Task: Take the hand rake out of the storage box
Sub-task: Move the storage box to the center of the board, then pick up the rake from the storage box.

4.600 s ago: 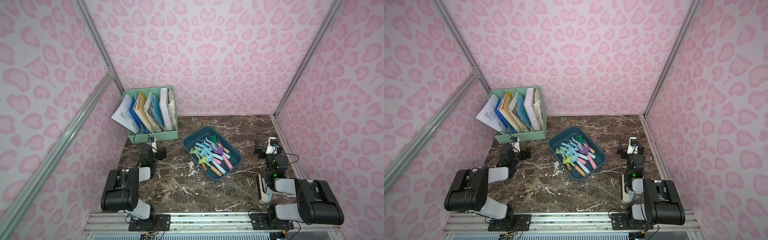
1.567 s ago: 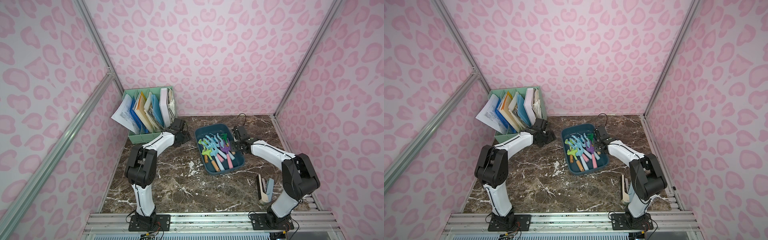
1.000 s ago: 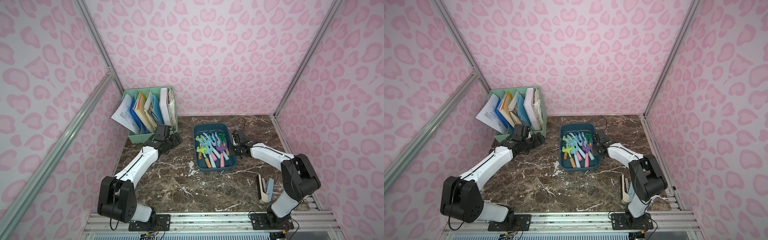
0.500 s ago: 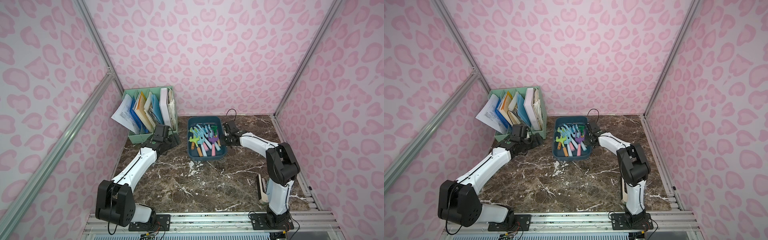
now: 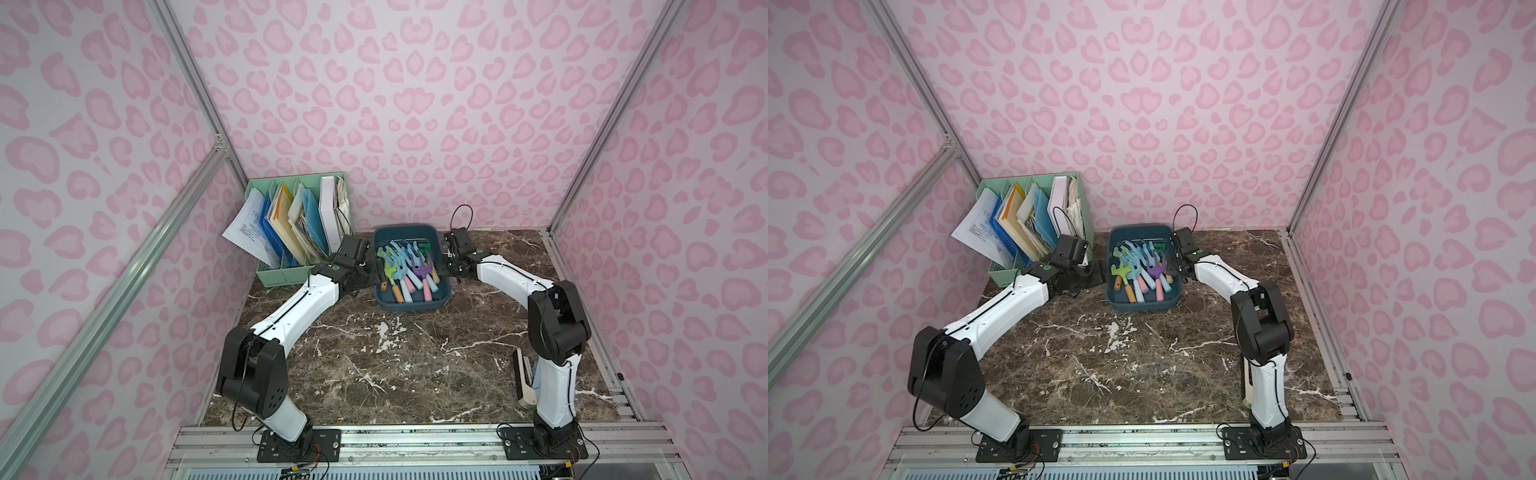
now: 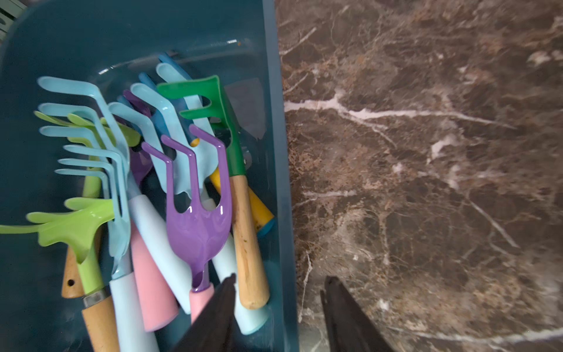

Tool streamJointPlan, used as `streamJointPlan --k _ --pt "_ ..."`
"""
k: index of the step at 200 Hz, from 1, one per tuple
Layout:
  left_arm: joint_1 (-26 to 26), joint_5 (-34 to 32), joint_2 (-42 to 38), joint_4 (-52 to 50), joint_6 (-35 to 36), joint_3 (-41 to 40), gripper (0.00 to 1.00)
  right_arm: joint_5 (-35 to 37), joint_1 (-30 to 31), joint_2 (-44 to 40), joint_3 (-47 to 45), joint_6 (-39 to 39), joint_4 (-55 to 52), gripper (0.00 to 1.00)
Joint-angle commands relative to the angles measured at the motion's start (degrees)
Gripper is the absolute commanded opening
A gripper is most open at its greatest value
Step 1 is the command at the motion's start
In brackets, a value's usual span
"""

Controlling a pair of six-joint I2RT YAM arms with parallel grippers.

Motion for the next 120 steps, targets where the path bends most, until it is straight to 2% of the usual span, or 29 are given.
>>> streamJointPlan --k 1,27,50,63,76,90,120 --pt "-2.7 -1.5 5.1 -4.9 0.0 5.2 0.75 1.6 0.0 -3.6 -2.2 -0.4 2.9 0.74" --pt "-5.3 -2.6 13.4 -7.5 -1.2 13.4 0.72 2.3 -1.5 -11.0 -9.4 -0.3 4.1 0.82" --pt "-6.1 -7.1 21.4 -13.9 -3.7 21.3 0.59 1.4 -3.0 -18.3 -19.0 0.1 7.1 0.89" --pt "-6.0 -7.9 24.2 -14.4 -4.8 23.0 0.58 0.8 -3.8 -21.2 -22.5 0.1 8.0 0.92" --pt "-5.9 -8.1 26.3 -14.0 -6.2 23.9 0.56 1.4 -4.2 -23.2 -24.7 -0.3 8.2 0.94" --pt "-5.9 -8.0 28.8 -14.8 -7.3 26.0 0.46 1.7 -5.0 -24.4 -26.3 -0.7 8.3 0.94" --pt "-5.9 -8.4 32.9 -15.9 -8.7 29.9 0.46 0.6 -6.5 -25.5 -28.0 -1.1 9.1 0.98"
